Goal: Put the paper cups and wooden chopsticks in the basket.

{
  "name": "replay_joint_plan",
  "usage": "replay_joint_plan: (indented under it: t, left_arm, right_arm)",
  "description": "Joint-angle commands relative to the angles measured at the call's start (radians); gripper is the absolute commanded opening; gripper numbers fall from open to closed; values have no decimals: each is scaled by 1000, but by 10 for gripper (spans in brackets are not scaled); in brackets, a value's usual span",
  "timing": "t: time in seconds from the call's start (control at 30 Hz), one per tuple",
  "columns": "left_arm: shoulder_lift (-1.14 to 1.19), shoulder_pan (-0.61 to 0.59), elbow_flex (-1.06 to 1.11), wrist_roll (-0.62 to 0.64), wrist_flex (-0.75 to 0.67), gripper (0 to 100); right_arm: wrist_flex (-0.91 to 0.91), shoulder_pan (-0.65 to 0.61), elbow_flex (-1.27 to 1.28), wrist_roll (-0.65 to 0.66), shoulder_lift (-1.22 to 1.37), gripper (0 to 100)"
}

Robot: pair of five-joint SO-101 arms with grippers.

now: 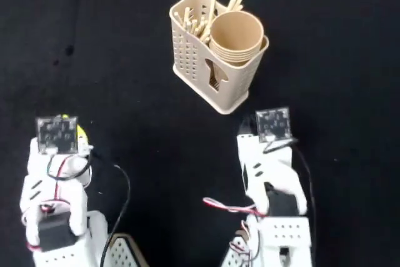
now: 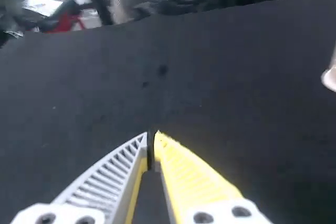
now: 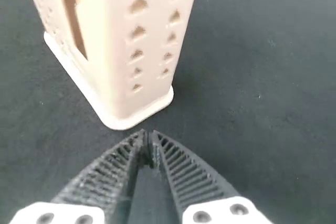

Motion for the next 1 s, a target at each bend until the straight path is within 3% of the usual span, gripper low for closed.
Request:
replay_joint_plan:
  t: [0.0, 0.17, 0.43, 0.7, 0.97]
  left_arm:
    - [34, -35, 142, -9, -52, 36]
    - [43, 31, 334, -11, -26, 36]
    - [5, 28, 325, -15, 186, 36]
    - [-29, -54, 323, -15, 210, 29]
    - [-31, -68, 323, -15, 212, 30]
  right_arm:
    - [261, -2, -25, 2, -228, 15]
    - [354, -17, -10, 0, -124, 14]
    - [411, -18, -8, 2, -102, 14]
    - [589, -12, -8, 6, -110, 15]
    - [585, -12, -8, 6, -114, 14]
